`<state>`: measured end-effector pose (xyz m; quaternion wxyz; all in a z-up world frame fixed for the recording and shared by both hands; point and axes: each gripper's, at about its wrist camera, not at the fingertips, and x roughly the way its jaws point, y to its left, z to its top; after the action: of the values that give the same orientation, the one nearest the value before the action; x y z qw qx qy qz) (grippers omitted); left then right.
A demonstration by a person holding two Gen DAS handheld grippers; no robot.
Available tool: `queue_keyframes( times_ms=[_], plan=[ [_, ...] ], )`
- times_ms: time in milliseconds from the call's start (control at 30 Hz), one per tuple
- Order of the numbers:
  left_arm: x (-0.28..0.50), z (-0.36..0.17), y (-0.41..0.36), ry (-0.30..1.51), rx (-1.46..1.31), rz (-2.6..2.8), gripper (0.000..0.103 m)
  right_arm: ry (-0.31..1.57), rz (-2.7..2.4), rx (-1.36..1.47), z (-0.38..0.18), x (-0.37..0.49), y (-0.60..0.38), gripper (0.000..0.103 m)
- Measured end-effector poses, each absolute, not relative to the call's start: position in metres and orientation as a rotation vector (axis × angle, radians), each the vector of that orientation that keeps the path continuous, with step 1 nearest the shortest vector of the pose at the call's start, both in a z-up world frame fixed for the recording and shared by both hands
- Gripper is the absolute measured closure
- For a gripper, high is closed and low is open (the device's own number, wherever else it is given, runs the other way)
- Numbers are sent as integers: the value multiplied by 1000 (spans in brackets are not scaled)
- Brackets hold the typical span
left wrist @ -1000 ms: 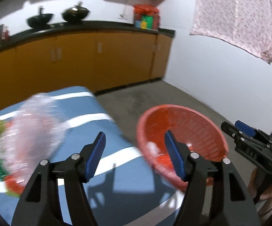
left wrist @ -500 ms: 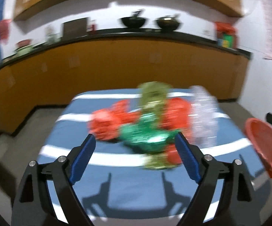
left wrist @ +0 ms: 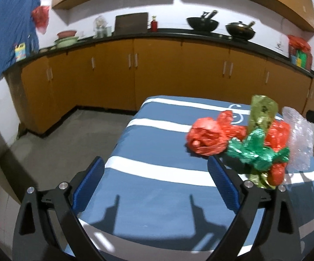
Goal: Collect trash
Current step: 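Return both tools to the table and grasp bubble wrap with the right gripper, then grasp a green bag with the left gripper while the right holds bubble wrap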
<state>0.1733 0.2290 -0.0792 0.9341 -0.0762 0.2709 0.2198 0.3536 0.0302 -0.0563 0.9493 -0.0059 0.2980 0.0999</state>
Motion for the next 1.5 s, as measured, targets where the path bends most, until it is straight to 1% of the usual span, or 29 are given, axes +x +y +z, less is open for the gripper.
queue_keyframes(
  times_ms=[100,200,233,267,300,367,467,667,967,1167,1433,1467,1500],
  plan=[
    [174,-82,244,569,-193,457,8,625,171,-1,-62,363,33,29],
    [177,-85,251,582,-212,451,8,654,151,13,-70,371,30,33],
    [177,-85,251,585,-216,446,8,669,144,14,-73,373,28,37],
    [179,-86,251,589,-224,435,8,680,144,15,-76,375,28,44],
    [181,-86,250,592,-232,422,8,695,147,15,-80,376,28,48],
    [184,-87,247,596,-252,386,8,718,152,4,-87,376,27,72],
    [191,-88,237,603,-275,331,8,716,153,-5,-92,367,21,81],
    [208,-86,208,610,-270,229,8,687,110,32,-96,349,-5,86],
    [247,-85,167,639,-274,108,9,692,82,95,-100,337,-36,87],
    [275,-98,157,728,-304,62,21,676,90,79,-96,333,-38,87],
    [289,-106,153,791,-386,19,22,682,95,51,-99,332,-34,87],
    [289,-107,153,797,-384,18,23,683,95,50,-100,332,-34,87],
    [290,-108,152,801,-379,16,31,685,95,51,-100,332,-34,87]
  ],
)
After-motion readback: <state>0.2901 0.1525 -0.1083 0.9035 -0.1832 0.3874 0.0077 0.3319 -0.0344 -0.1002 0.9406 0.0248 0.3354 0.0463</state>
